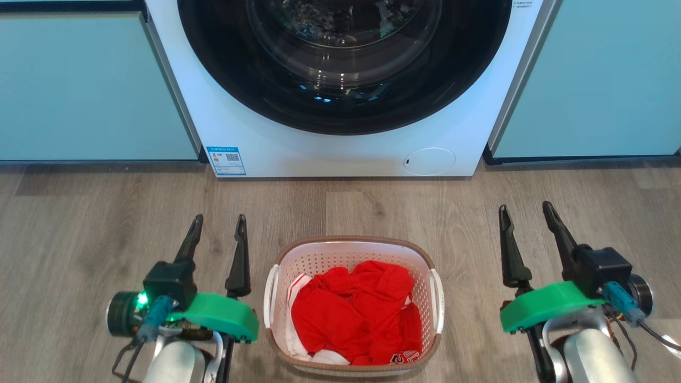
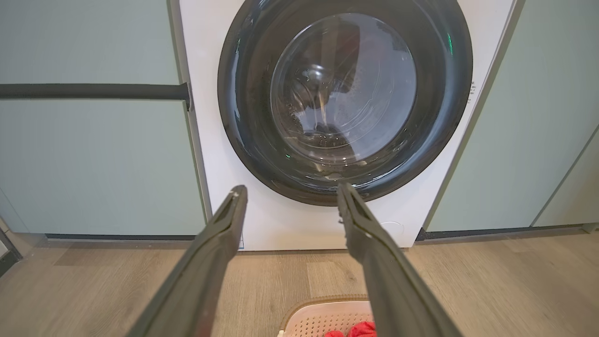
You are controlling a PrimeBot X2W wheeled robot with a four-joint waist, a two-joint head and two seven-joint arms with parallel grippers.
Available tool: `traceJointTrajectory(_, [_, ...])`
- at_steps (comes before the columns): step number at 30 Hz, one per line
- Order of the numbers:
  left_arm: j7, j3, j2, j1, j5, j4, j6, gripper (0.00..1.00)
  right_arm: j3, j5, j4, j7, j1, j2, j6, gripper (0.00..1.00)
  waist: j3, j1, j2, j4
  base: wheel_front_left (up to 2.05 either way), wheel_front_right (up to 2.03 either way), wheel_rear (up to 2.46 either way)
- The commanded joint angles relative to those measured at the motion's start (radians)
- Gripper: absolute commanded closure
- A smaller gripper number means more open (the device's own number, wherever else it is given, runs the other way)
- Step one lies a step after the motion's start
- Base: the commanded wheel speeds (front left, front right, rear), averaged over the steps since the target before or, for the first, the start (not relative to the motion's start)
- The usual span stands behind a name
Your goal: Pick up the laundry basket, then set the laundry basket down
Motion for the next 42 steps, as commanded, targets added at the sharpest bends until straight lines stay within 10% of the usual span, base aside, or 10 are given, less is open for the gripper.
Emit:
traceJointTrajectory(1, [-0.005, 0.039, -0.004, -0.041, -0.006, -0.031, -0.002, 0.00, 0.023, 0.005, -0.030, -0.007, -0.038, 0.006, 0.007, 0.00, 0.000, 0.0000, 0.0000, 0.000, 0.00, 0.00, 0.00])
traceJointTrajectory(2, [0.000, 0.000, 0.000, 0.000, -0.008, 0.000, 0.000, 1.00, 0.000, 0.000, 0.000, 0.000, 0.000, 0.000, 0.000, 1.00, 0.000, 0.0000, 0.0000, 0.000, 0.00, 0.00, 0.00])
traceJointTrajectory(42, [0.091, 0.080, 0.016, 0.003, -0.440, 0.054, -0.050, 1.00, -0.035, 0.438, 0.068, 0.087, 0.000, -0.017, 0.002, 1.00, -0.002, 0.0001, 0.0000, -0.011, 0.00, 0.00, 0.00])
